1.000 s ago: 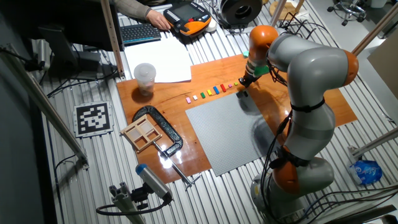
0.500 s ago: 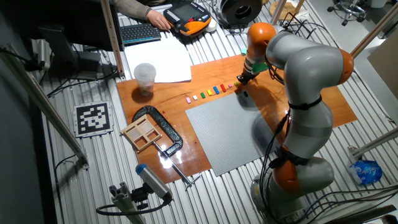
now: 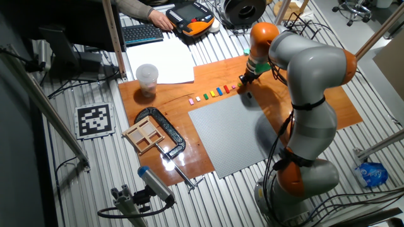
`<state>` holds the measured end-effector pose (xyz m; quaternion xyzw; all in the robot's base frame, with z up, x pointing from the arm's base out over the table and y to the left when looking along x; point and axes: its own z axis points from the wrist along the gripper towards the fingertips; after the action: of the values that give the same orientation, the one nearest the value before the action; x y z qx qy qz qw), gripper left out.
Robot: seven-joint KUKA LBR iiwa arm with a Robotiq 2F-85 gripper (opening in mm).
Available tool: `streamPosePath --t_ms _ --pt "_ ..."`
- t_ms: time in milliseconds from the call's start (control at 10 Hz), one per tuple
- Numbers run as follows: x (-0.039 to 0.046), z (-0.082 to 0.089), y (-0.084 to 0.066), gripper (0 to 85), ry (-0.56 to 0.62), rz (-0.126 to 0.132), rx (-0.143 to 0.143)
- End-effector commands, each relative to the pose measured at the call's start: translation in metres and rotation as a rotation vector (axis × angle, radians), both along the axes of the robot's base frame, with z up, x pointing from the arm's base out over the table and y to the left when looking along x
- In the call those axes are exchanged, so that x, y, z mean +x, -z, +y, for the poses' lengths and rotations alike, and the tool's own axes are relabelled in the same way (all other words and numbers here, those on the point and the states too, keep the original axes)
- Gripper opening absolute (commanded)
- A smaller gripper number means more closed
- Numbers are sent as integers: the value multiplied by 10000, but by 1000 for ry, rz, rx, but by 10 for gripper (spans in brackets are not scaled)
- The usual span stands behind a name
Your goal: Build with small Lego blocks
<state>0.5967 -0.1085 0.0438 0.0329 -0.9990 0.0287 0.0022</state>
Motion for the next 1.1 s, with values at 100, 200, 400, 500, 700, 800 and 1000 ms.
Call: streamPosePath --t_ms 100,200,400,500,700,800,1000 --pt "19 -5 51 340 -8 -3 7" --pt "36 -8 73 340 -10 -5 7" --pt "52 -15 101 340 -15 -8 8" --pt "60 -13 119 340 -18 -10 8" --pt "70 -11 135 170 -19 -11 10" --pt "75 -13 143 170 -21 -11 12" --pt "79 -18 147 170 -22 -9 13"
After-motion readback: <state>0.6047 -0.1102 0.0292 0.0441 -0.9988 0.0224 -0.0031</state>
